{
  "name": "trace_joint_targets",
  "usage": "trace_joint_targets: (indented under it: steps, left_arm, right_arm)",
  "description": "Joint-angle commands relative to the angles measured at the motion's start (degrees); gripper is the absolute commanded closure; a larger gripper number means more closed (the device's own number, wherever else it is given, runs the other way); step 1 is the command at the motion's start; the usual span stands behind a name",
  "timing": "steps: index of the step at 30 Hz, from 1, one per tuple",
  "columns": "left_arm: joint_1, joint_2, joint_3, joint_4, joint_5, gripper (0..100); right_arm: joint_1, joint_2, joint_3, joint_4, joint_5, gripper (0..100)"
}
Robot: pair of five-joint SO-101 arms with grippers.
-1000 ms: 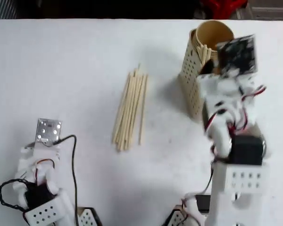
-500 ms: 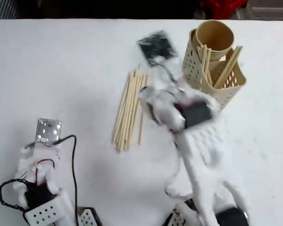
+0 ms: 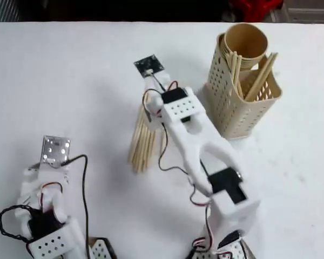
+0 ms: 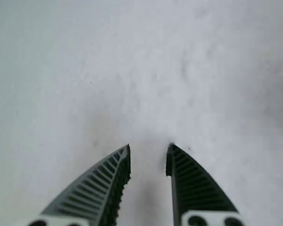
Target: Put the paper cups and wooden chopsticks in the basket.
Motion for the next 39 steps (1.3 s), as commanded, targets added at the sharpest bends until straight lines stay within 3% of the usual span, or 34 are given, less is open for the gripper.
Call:
trace_joint_targets:
  steps: [1,8,15,20,27,35,39]
  left_arm:
    - [-0.4,-0.4,-0.2,0.2,-0.3,86]
    - [-0.4,-0.4,-0.2,0.2,-0.3,86]
    - [-0.4,-0.4,-0.2,0.2,-0.3,86]
    - [-0.4,-0.4,-0.2,0.2,-0.3,86]
    - [-0.4,-0.4,-0.2,0.2,-0.3,86]
    - [-0.4,-0.4,-0.2,0.2,-0.3,86]
    - [-0.4,-0.4,-0.2,0.2,-0.3,86]
  right_arm:
    - [1.3,4.5,-5.5,-0.8,-1.8,81.5]
    - [5.7,14.0,-11.8,-0.5,-1.8,81.7]
    - [5.8,18.7,-12.9,-0.4,-1.6,98.8]
    - [5.8,15.9,-12.9,3.2,-1.8,98.1]
    - [5.2,-2.2,-6.0,5.9,-1.8,98.1]
    - [3.9,-38.8,15.4,0.7,-1.4,98.1]
    - [5.8,-55.8,18.5,1.4,-1.1,98.1]
